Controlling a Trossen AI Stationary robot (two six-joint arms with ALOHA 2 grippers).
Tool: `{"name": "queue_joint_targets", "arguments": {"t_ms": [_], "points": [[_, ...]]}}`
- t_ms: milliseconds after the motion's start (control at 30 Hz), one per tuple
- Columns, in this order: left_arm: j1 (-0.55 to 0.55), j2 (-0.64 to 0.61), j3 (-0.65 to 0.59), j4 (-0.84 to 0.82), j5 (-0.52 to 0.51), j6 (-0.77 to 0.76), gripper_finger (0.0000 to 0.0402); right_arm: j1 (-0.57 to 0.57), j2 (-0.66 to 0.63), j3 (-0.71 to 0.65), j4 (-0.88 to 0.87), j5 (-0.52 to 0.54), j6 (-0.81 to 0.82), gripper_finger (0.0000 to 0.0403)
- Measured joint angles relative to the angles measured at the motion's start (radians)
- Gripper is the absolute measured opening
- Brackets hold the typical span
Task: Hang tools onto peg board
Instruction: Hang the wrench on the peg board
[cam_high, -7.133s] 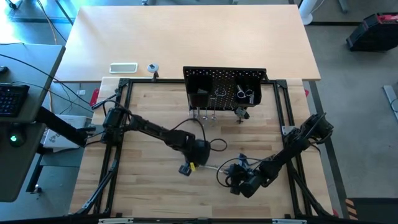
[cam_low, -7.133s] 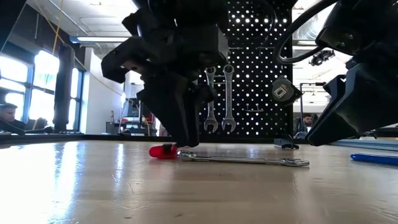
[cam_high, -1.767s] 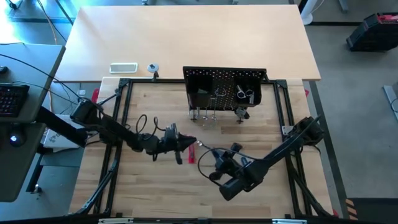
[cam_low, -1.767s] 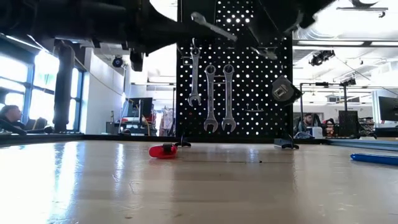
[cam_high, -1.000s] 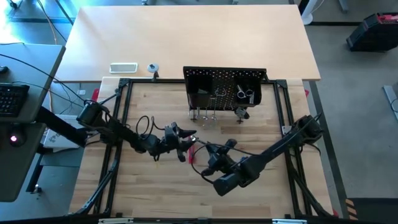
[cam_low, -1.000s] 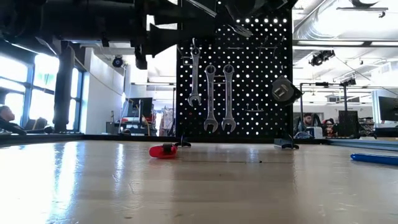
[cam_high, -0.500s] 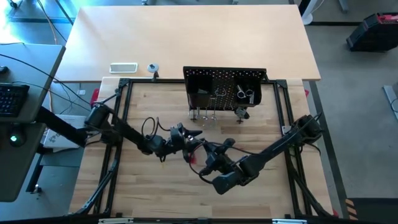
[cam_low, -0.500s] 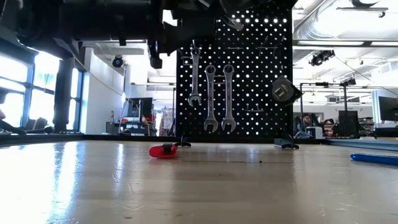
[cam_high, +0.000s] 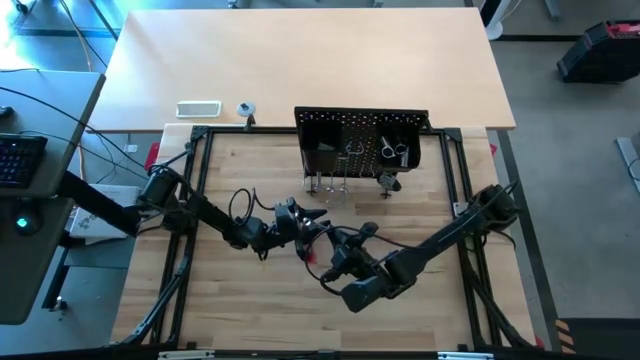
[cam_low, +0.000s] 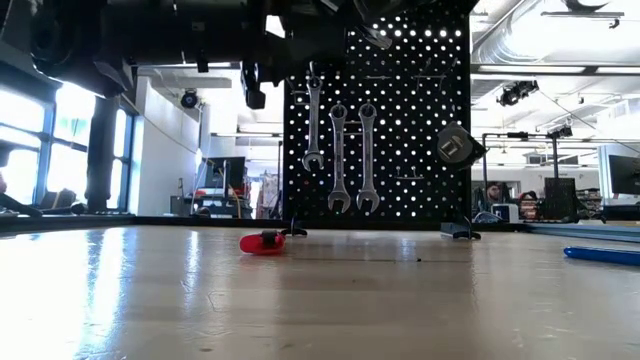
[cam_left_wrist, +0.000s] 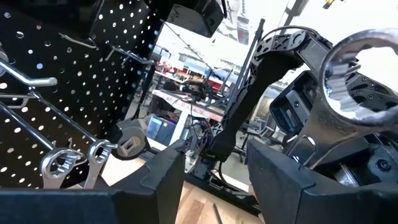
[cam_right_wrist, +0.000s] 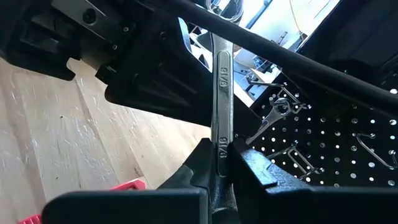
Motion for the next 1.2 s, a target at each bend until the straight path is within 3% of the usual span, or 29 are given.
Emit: {"name": "queue_joint_targets", "arguments": {"t_ms": [633,1200], "points": [[-0.016,-0.001,-0.048,0.019,0.045,0.035,0.0161,0.006,0.000,0.000,-0.026,0.066,-0.004,0.0025],[-0.016,-0.001,-0.038,0.103,0.067,0.062,0.0161,0.005,0.000,0.000,-0.023,0.007,0.023,0.0025]]}}
